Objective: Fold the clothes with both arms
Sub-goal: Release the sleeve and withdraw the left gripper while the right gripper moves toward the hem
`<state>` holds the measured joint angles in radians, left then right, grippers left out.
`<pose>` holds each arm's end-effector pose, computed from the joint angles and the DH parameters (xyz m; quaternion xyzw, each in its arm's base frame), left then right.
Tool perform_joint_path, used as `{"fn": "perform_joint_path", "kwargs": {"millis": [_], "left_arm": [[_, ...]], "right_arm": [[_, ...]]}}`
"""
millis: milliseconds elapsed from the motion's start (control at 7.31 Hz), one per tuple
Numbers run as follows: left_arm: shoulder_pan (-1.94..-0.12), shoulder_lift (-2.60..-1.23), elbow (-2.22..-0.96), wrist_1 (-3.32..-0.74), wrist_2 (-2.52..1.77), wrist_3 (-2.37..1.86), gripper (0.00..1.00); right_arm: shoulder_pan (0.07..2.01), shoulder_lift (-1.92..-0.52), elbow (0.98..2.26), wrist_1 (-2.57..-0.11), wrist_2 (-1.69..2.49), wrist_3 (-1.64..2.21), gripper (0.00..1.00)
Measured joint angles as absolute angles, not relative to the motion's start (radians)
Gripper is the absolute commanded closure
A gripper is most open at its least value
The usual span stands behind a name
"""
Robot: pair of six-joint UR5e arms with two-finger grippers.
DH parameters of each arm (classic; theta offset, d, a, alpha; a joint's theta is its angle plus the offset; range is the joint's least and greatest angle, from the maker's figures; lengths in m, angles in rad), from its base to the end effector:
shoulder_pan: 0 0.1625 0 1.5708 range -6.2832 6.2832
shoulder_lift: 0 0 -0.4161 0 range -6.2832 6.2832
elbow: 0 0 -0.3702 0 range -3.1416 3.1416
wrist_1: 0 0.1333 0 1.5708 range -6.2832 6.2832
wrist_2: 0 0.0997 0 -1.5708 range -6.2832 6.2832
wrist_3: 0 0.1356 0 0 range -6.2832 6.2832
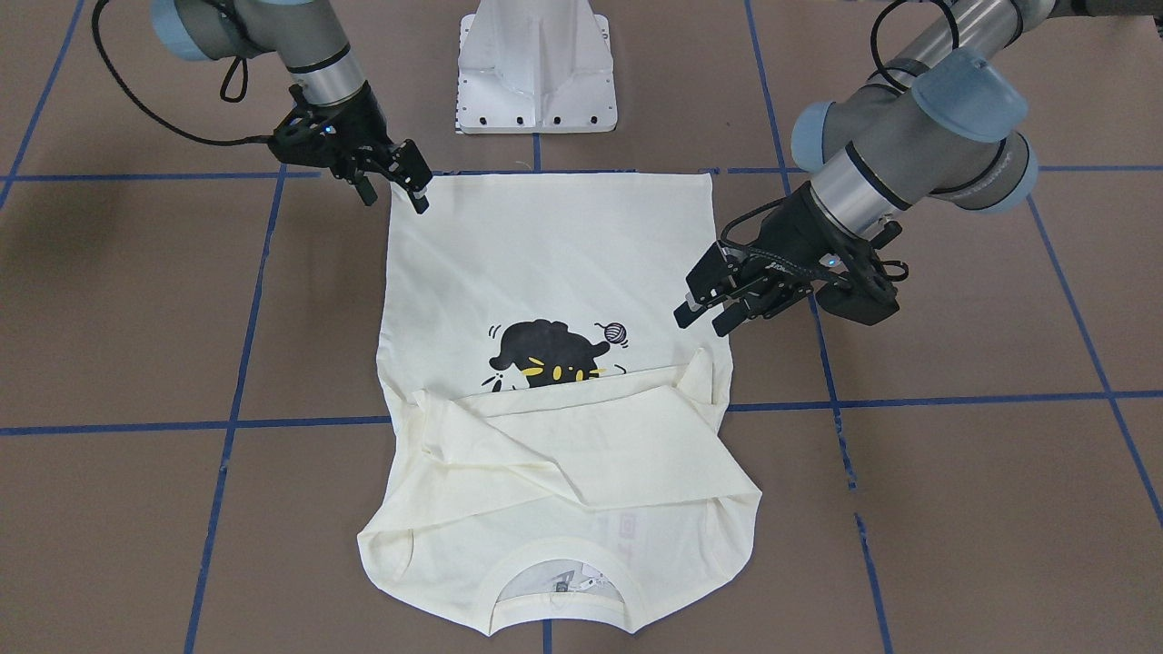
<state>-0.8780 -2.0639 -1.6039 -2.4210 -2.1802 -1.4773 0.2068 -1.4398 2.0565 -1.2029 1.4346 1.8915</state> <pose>0.3694 -0.5322 0.2667 0.0780 0.6440 -0.1056 0.7537 -0.4811 -0.2560 0.3522 0.0330 -0.4742 0.2603 0.8404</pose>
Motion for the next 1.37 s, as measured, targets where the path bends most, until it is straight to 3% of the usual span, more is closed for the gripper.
{"fn": "perform_joint_path", "kwargs": {"millis": [137, 410, 821, 1094, 1368], "left_arm": [[-0.880, -2.047, -1.620, -2.421, -2.180, -1.476, 0.34], [-0.882, -2.030, -1.637, -2.421, -2.178, -1.476, 0.33], [-0.882, -2.022, -1.650, -2.421, -2.176, -1.480, 0.32], [-0.882, -2.021, -1.654, -2.420, -2.175, -1.482, 0.32], [-0.882, -2.021, -1.655, -2.419, -2.175, -1.483, 0.32]], "right_arm": [[0.133, -1.442, 2.060, -1.242, 1.367, 1.936, 0.05], [0.074, -1.452, 2.058, -1.274, 1.324, 1.990, 0.22], [0.064, -1.459, 2.054, -1.301, 1.302, 2.000, 0.82], [0.062, -1.463, 2.052, -1.305, 1.302, 2.000, 0.96], [0.059, -1.471, 2.048, -1.305, 1.306, 2.000, 1.00]]}}
